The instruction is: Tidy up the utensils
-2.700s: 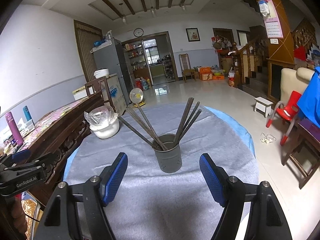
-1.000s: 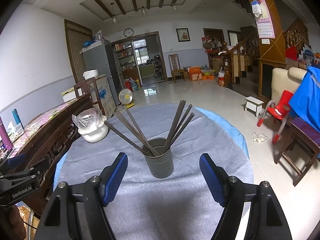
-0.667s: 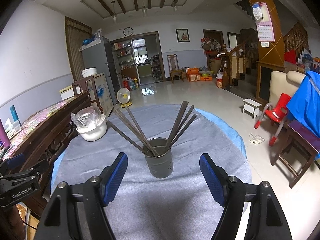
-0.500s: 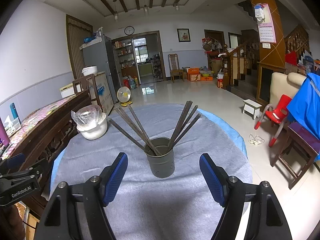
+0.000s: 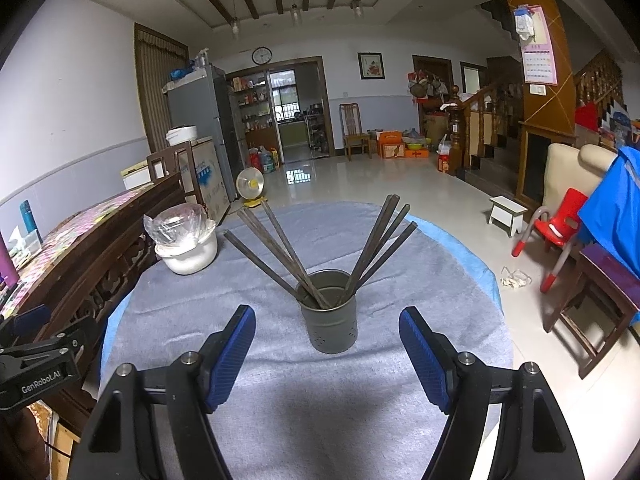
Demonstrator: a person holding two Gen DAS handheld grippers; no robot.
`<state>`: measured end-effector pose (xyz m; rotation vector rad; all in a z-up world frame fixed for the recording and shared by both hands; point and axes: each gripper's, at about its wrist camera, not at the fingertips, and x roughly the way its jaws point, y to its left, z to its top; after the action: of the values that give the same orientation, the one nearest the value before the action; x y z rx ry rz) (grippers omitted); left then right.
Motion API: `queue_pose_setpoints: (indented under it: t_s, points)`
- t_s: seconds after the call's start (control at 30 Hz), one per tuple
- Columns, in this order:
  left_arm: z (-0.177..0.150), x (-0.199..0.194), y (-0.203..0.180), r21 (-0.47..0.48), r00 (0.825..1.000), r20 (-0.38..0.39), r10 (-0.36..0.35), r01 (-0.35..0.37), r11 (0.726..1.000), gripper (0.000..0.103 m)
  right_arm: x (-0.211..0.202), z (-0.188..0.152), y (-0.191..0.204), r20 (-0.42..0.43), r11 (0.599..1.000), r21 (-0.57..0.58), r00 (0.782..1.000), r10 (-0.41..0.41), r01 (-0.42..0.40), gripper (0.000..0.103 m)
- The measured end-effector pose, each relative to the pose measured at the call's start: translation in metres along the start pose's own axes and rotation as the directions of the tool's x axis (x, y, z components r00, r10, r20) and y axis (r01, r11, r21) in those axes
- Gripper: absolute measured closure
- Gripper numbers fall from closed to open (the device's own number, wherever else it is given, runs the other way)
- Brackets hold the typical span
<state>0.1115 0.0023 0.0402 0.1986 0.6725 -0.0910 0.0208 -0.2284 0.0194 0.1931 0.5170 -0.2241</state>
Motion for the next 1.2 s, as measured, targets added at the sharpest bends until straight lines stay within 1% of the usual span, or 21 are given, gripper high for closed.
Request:
queue_pose_setpoints:
  t_s: [0.63,0.9,1.2]
  points:
    - [0.001,0.007,0.002,0.004,1.0,-0.017,0.013,-0.013,1.0,0.019,0.016,-0.002,0.001,-0.028,1.0,0.006,1.0,0.013,-0.013,0.025]
    - [0.001,0.006,0.005,-0.002,1.0,-0.012,0.014,-0.014,1.0,0.019,0.016,-0.001,0.003,-0.022,1.0,0.003,1.0,0.014,-0.014,0.025]
    - [-0.001,-0.001,0.006,-0.003,1.0,0.001,0.009,-0.009,1.0,0.019,0.007,0.003,0.004,-0.001,1.0,0.002,1.0,0.01,-0.01,0.025]
